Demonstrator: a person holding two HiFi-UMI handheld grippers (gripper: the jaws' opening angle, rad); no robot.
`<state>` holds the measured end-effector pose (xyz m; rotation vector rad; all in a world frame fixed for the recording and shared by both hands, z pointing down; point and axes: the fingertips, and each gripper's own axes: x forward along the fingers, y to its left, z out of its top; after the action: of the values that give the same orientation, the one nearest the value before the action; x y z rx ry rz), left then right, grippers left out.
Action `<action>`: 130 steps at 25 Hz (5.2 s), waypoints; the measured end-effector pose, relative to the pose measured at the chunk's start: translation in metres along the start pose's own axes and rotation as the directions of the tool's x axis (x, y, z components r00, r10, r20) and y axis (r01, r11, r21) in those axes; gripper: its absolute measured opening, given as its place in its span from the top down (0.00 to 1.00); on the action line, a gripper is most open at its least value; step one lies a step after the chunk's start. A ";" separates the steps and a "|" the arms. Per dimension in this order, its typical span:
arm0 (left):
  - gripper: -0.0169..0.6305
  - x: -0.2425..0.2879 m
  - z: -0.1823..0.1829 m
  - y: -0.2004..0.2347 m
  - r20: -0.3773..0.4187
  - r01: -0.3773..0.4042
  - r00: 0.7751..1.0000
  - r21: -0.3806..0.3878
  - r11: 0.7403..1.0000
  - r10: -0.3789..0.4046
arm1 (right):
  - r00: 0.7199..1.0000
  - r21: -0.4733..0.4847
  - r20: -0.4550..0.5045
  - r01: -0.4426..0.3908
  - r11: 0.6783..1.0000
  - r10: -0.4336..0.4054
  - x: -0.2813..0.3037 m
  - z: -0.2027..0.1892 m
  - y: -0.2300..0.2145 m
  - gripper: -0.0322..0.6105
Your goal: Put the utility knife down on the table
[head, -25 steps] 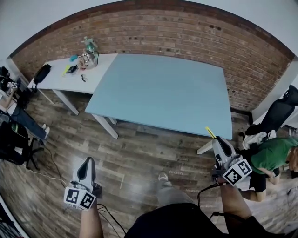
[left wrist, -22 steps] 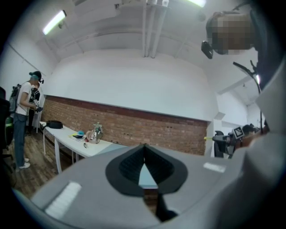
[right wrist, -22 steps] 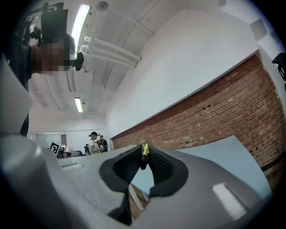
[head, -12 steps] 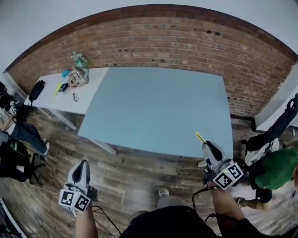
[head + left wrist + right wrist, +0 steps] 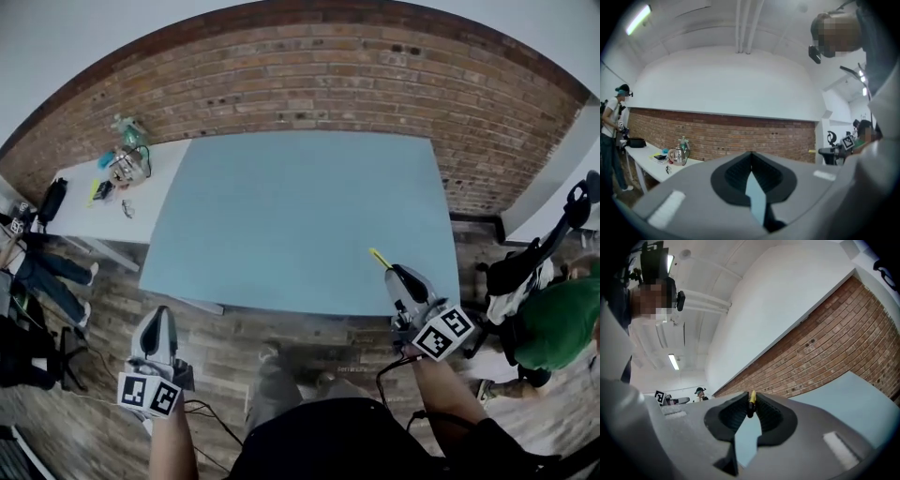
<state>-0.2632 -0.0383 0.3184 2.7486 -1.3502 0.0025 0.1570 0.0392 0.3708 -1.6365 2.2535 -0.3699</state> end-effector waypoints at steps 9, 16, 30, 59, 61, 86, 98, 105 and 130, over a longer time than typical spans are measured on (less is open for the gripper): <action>0.99 0.080 -0.009 0.045 -0.068 0.109 0.992 -0.006 0.994 -0.109 | 0.997 0.006 0.016 0.069 0.998 -0.069 0.039 -0.008 -0.010 0.87; 0.99 0.155 -0.016 0.065 -0.083 0.216 0.973 -0.018 0.976 -0.217 | 0.991 -0.005 0.022 0.130 0.992 -0.130 0.074 -0.014 -0.014 0.87; 0.99 0.274 -0.031 0.112 -0.122 0.439 0.891 -0.015 0.898 -0.438 | 0.955 -0.035 0.049 0.294 0.955 -0.292 0.158 -0.019 -0.020 0.87; 0.99 0.366 -0.049 0.097 -0.142 0.496 0.856 -0.051 0.867 -0.497 | 0.936 -0.029 0.083 0.345 0.938 -0.342 0.210 -0.005 -0.072 0.87; 0.99 0.369 -0.051 0.096 -0.149 0.492 0.857 -0.052 0.869 -0.493 | 0.939 -0.021 0.076 0.339 0.941 -0.337 0.213 -0.008 -0.075 0.87; 0.99 0.386 -0.082 0.095 -0.208 0.466 0.862 -0.037 0.884 -0.463 | 0.937 0.024 -0.009 0.350 0.936 -0.350 0.222 -0.058 -0.113 0.87; 0.99 0.391 -0.112 0.088 -0.270 0.465 0.847 -0.042 0.884 -0.458 | 0.933 0.056 -0.069 0.357 0.933 -0.353 0.221 -0.091 -0.126 0.87; 0.99 0.397 -0.128 0.074 -0.294 0.483 0.835 -0.017 0.875 -0.466 | 0.932 0.038 -0.116 0.350 0.936 -0.344 0.220 -0.112 -0.136 0.87; 0.99 0.411 -0.168 0.069 -0.346 0.404 0.845 -0.083 0.911 -0.407 | 0.911 0.136 -0.171 0.398 0.907 -0.374 0.229 -0.163 -0.176 0.87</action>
<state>-0.0604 -0.3931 0.5061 2.7869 -0.6623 0.4476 0.1775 -0.2303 0.5635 -2.0167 1.9117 -0.7750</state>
